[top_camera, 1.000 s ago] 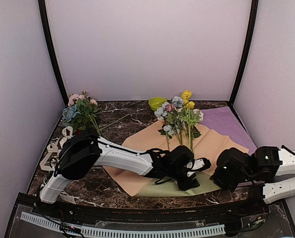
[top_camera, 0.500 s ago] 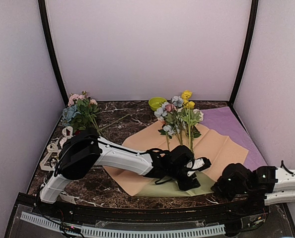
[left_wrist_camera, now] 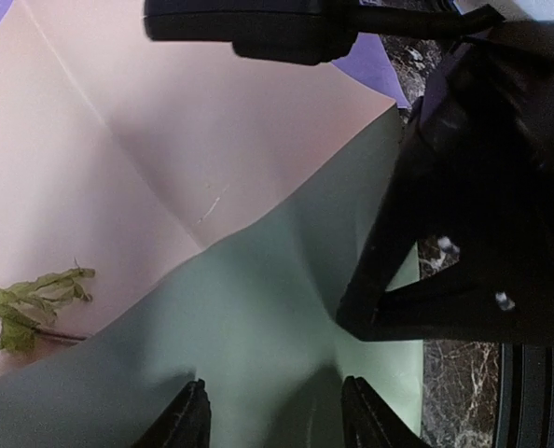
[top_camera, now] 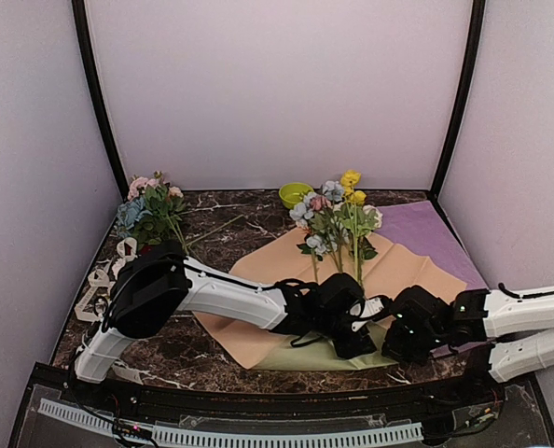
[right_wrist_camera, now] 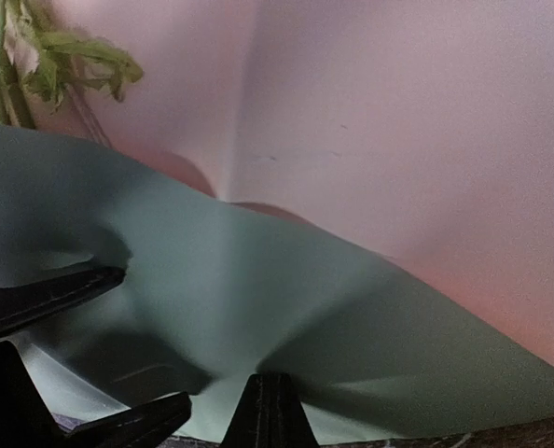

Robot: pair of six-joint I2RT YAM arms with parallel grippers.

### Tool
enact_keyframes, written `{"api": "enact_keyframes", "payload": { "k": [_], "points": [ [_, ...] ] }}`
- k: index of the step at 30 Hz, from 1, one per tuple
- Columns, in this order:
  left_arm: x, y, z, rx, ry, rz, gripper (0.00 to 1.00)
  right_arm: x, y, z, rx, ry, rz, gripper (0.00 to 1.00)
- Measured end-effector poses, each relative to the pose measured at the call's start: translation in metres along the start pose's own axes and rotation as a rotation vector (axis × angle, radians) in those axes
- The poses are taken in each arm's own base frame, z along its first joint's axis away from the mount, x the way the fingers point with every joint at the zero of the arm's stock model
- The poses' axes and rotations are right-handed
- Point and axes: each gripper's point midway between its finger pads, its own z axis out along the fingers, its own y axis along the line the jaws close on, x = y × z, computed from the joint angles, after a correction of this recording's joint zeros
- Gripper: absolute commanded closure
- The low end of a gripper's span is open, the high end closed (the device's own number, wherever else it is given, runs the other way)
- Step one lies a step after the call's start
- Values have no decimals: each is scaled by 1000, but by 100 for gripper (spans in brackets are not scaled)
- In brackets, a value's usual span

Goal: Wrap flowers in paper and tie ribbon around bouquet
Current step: Press the fold line of the 1/4-folded wrapping paper.

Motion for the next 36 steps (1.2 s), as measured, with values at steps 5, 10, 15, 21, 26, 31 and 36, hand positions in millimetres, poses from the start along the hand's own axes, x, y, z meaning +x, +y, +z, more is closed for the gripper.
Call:
{"api": "enact_keyframes", "payload": {
  "k": [5,10,15,21,26,31,36],
  "points": [
    [0,1,-1,-3,-2,1,50,6,10,5,10,42,-77,100],
    [4,-2,-18,-9,10,-2,50,6,9,4,-22,37,-93,99],
    [28,-11,-68,-23,56,-29,53,7,7,3,-35,41,-114,98],
    [95,-8,-102,-92,196,-102,54,8,6,3,-37,44,-145,98],
    [135,1,-135,-197,265,-169,57,9,1,4,-7,52,-186,98],
    [162,10,-166,-319,322,-261,58,9,3,4,32,65,-235,97],
    [183,6,-214,-389,349,-395,45,9,3,3,60,76,-276,96]
  ]
}}
